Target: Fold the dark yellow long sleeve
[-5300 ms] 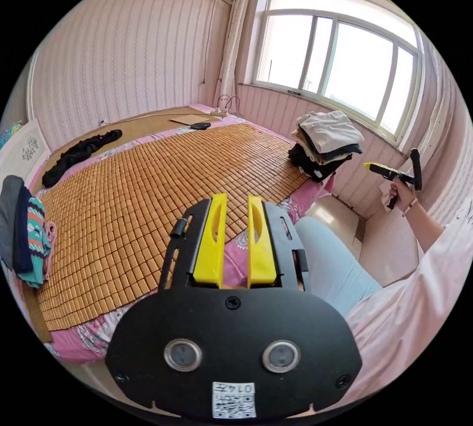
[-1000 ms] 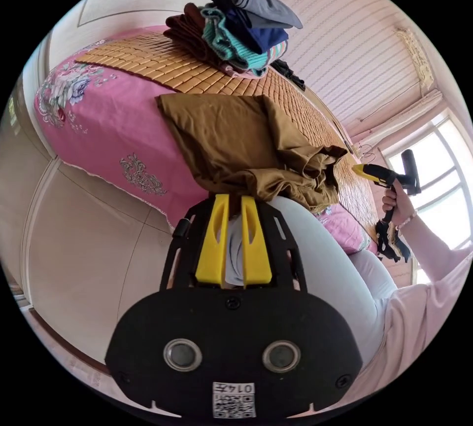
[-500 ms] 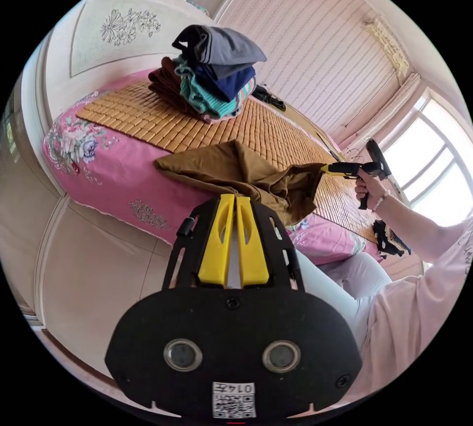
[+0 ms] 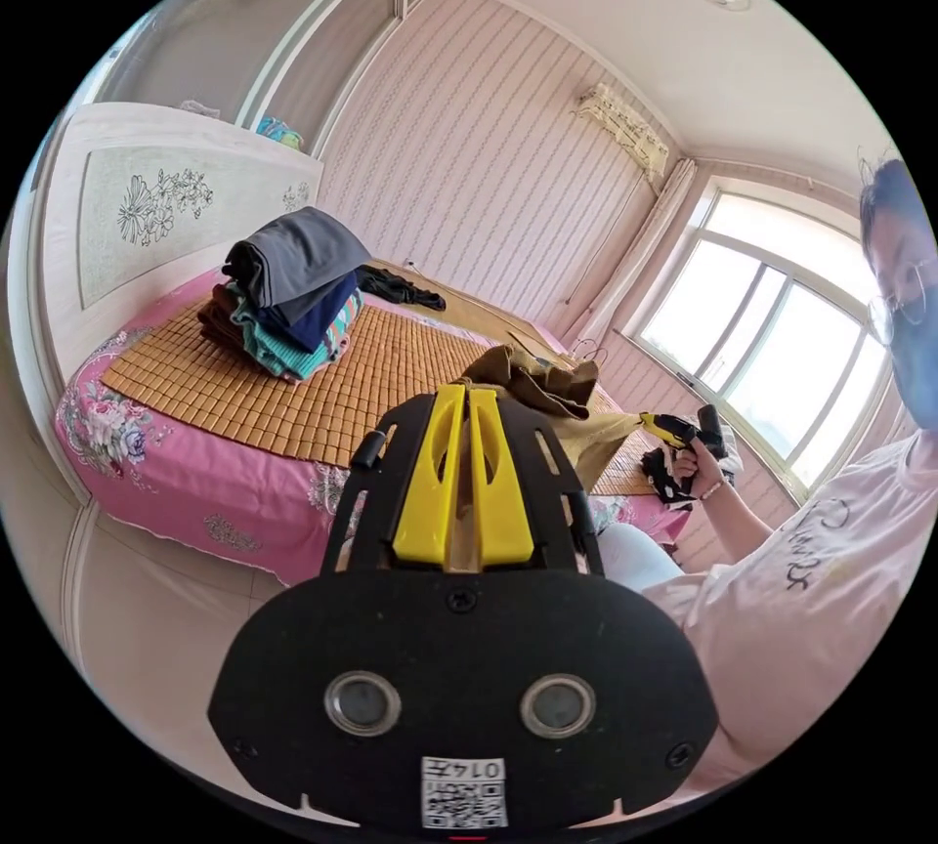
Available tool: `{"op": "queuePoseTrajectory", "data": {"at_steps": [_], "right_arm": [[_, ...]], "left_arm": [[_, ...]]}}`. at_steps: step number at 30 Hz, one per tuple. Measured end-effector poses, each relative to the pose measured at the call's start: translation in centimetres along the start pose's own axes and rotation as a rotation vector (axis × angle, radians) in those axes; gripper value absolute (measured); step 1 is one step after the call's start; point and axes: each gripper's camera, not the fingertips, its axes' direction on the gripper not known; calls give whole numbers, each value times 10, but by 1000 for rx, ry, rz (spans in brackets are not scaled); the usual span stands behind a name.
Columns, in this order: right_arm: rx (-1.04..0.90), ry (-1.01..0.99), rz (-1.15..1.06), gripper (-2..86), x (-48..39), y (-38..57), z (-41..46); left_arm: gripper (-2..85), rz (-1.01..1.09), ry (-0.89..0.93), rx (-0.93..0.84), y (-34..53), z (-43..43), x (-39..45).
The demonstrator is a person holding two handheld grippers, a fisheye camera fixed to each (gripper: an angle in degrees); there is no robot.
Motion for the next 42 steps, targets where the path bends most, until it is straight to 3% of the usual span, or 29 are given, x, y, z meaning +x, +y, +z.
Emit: {"op": "queuePoseTrajectory", "data": {"at_steps": [6, 11, 15, 17, 20, 23, 26, 28, 31, 34, 38, 42], "right_arm": [[46, -2, -12, 5, -18, -1, -54], [175, 42, -178, 5, -80, -89, -111], [526, -6, -465, 5, -203, -158, -215], [575, -33, -537, 5, -240, -168, -247], [574, 131, -585, 5, -264, -160, -263], [457, 299, -534, 6, -231, -129, -244], [265, 482, -332, 6, -154, -90, -207], [75, 522, -63, 6, -73, -53, -172], [-66, 516, 219, 5, -1, -4, -147], [-69, 471, 350, 5, 21, 28, -147], [-56, 479, 395, 5, 23, 39, -157], [18, 465, 411, 5, 18, 32, -171]], "left_arm": [[-10, -25, 21, -13, 2, 22, 33], [-10, 64, 55, 30, -86, 57, 65], [-10, 179, 152, 364, -191, 31, 132], [-10, 221, 202, 432, -218, 19, 160], [-10, 304, 211, 455, -224, 23, 184], [-10, 284, 225, 274, -195, 74, 170], [-10, 182, 225, -42, -138, 165, 134], [-10, 8, 255, -327, -73, 250, 99], [-10, -169, 225, -580, 7, 321, 70], [-10, -254, 276, -639, 46, 343, 65], [-9, -208, 240, -648, 50, 354, 72], [-1, -211, 301, -496, 15, 370, 90]]}}
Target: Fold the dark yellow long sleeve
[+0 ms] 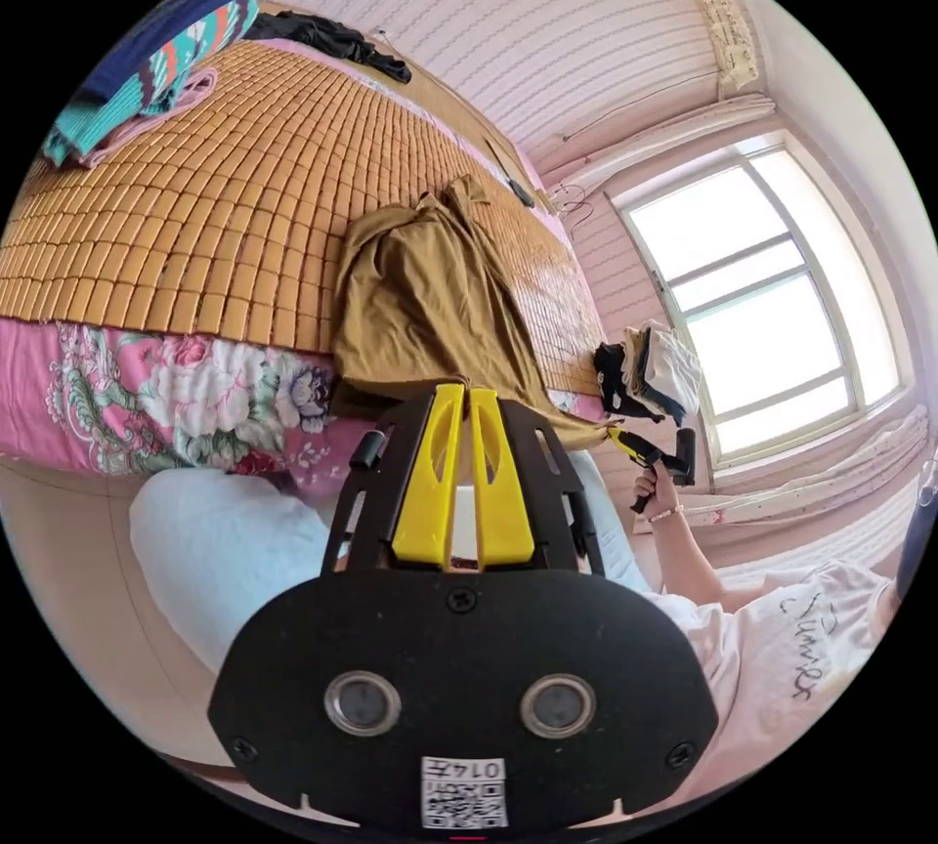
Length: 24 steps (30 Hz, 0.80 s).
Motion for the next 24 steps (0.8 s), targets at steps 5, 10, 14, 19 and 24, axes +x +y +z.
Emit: {"op": "queuePoseTrajectory", "data": {"at_steps": [5, 10, 14, 19, 24], "right_arm": [[41, 60, 35, 6, -12, -14, -4], [-37, 102, 31, 7, -22, -17, 19], [-64, 117, 14, 7, -32, -10, 25], [-97, 125, 12, 7, -42, 9, 21], [-96, 100, 37, 7, -47, 33, 5]], "left_arm": [[55, 66, -157, 198, -47, 14, 31], [63, 13, -190, 45, -30, 58, 16], [63, 90, -282, -83, -23, 95, 26], [71, 218, -460, -141, -44, 142, 53], [13, 251, -532, -356, -44, 192, 51]]}}
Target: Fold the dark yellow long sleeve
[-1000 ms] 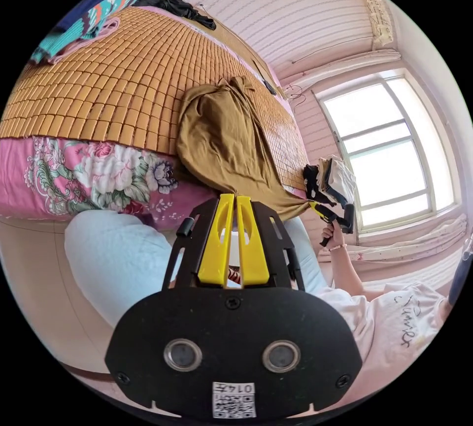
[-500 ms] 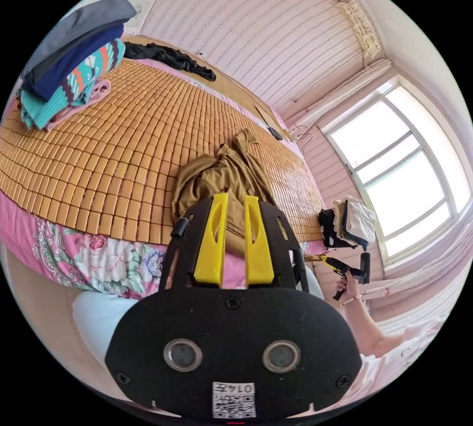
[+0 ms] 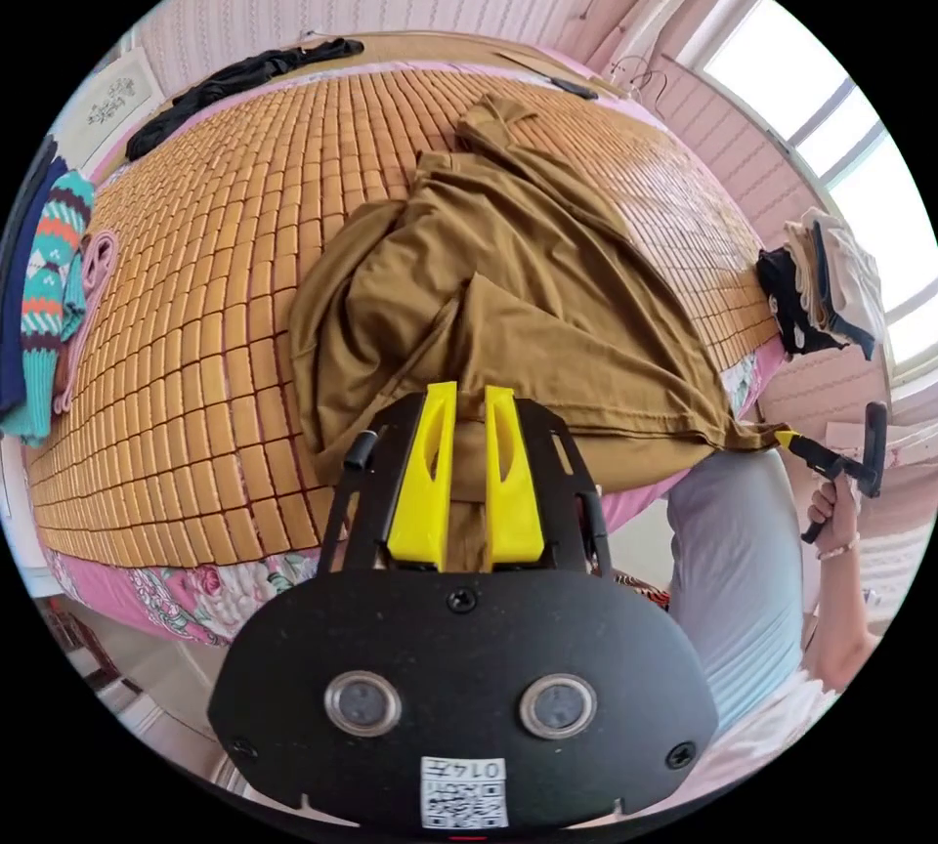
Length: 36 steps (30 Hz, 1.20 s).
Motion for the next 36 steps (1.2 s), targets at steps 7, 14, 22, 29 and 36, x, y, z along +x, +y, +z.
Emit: {"op": "queuePoseTrajectory", "data": {"at_steps": [7, 14, 22, 29, 36], "right_arm": [[106, -255, 8, 6, -8, 40, -53], [350, -630, -338, 6, -100, 84, -175], [775, -604, -926, 5, -280, 154, -382], [934, -569, -1174, 4, -381, 201, -499], [577, -331, -979, 0, -438, 49, -428]], "left_arm": [[-9, 65, 299, 283, 115, -113, -11], [-10, 115, 208, 777, 269, -307, -16], [-10, 298, 90, 1387, 361, -528, 31], [-10, 404, -27, 1611, 402, -652, 63], [-10, 234, -26, 1287, 271, -627, 14]]}}
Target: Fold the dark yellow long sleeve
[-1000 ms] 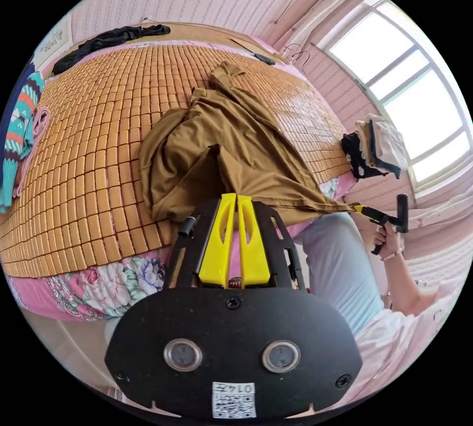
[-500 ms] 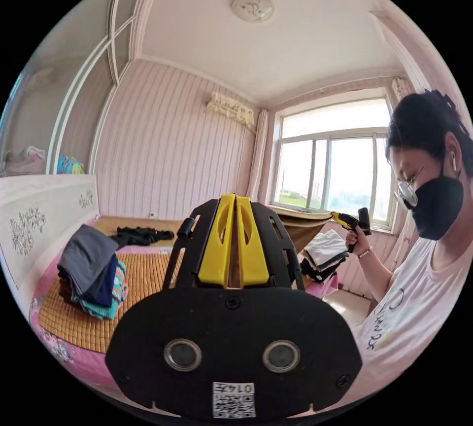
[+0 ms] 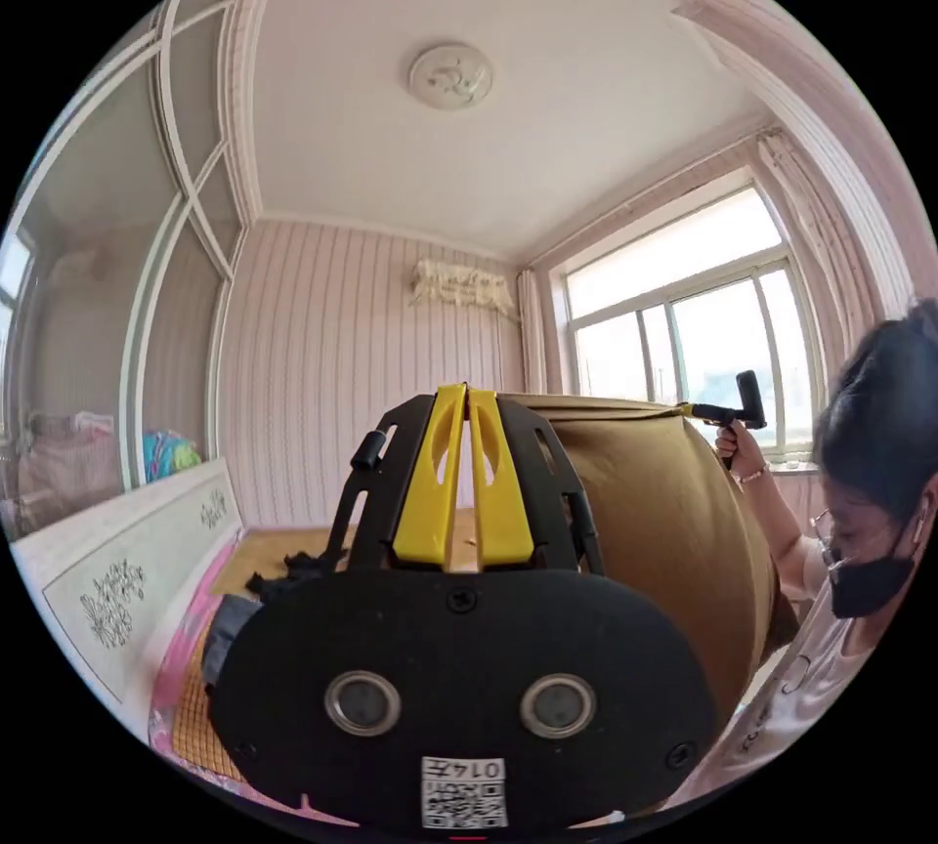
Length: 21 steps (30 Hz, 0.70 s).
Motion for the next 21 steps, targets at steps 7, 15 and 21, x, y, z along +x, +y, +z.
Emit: {"op": "queuePoseTrajectory", "data": {"at_steps": [7, 15, 21], "right_arm": [[-97, 261, 294, 1, 122, -14, 151], [213, 399, -37, 3, 45, -119, 81], [-35, 328, 112, 3, 129, 12, 146]], "left_arm": [[-10, -211, -95, -199, 72, 181, -65], [-10, -90, -127, 122, -42, 191, -51], [-10, -239, -38, -218, 97, 250, -105]]}}
